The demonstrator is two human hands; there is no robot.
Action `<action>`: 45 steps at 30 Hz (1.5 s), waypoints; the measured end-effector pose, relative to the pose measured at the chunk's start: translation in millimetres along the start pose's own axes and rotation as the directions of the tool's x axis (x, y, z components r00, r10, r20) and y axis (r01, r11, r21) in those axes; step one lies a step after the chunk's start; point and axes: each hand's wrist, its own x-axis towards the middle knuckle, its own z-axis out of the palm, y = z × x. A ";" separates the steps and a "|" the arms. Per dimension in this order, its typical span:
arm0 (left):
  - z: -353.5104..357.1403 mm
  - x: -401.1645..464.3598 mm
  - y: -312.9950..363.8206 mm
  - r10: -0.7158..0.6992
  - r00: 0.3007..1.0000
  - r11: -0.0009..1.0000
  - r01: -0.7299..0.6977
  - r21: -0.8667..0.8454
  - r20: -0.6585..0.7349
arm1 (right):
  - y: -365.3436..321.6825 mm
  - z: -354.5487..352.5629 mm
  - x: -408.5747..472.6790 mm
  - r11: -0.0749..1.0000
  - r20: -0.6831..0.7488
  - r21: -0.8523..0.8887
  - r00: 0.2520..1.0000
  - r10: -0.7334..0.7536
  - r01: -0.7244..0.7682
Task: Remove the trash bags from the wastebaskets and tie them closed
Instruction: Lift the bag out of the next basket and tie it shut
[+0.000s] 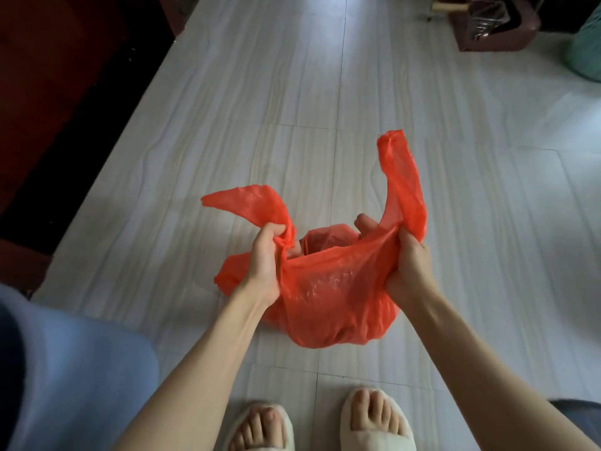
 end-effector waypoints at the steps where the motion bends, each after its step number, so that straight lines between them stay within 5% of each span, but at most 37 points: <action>1: -0.6 -1.0 0.0 -0.028 0.999 1.000 0.029 -0.006 0.033 | -1.2 2.7 -0.1 0.996 0.041 0.076 0.998 0.045 -0.048; 5: -11.7 -4.8 0.0 -0.125 0.974 0.991 0.131 -0.021 0.191 | -4.1 9.3 -0.6 0.971 0.056 0.223 0.996 0.074 -0.085; 10: -28.1 -4.3 -6.1 -0.021 0.982 0.999 0.028 -0.039 0.189 | -3.9 2.1 -4.9 0.956 0.156 0.255 0.981 0.111 -0.149; 16: -10.2 -1.1 -14.6 0.160 0.979 0.985 -0.166 0.043 0.127 | 9.4 3.5 -1.4 0.987 0.023 -0.098 0.991 0.134 -0.131; 21: 4.4 0.2 -16.9 0.280 0.960 0.956 -0.279 0.089 0.005 | 24.3 4.7 -6.6 0.972 -0.003 -0.138 0.982 0.190 -0.189; 28: -3.1 2.7 -11.9 0.028 0.999 1.000 -0.028 -0.013 0.025 | 26.6 -3.5 -7.7 0.998 -0.056 0.001 0.997 0.061 -0.061; 31: 1.6 4.2 -16.4 0.022 1.000 0.995 -0.023 0.093 0.005 | 29.6 4.4 -8.9 0.999 -0.001 0.032 0.999 0.032 -0.032; 35: 1.0 11.1 -23.0 0.185 0.971 0.970 -0.156 0.185 -0.149 | 25.7 13.9 -10.6 0.988 0.108 0.098 0.988 0.110 -0.120; 39: -0.1 14.7 -16.9 0.215 0.938 0.976 -0.203 0.071 -0.271 | 33.0 14.0 -11.1 0.994 0.177 -0.031 0.978 0.112 -0.108; 45: -3.1 17.6 -14.1 0.139 0.950 0.990 -0.141 0.014 -0.281 | 31.4 2.6 -8.4 0.960 0.347 0.126 0.918 0.193 -0.249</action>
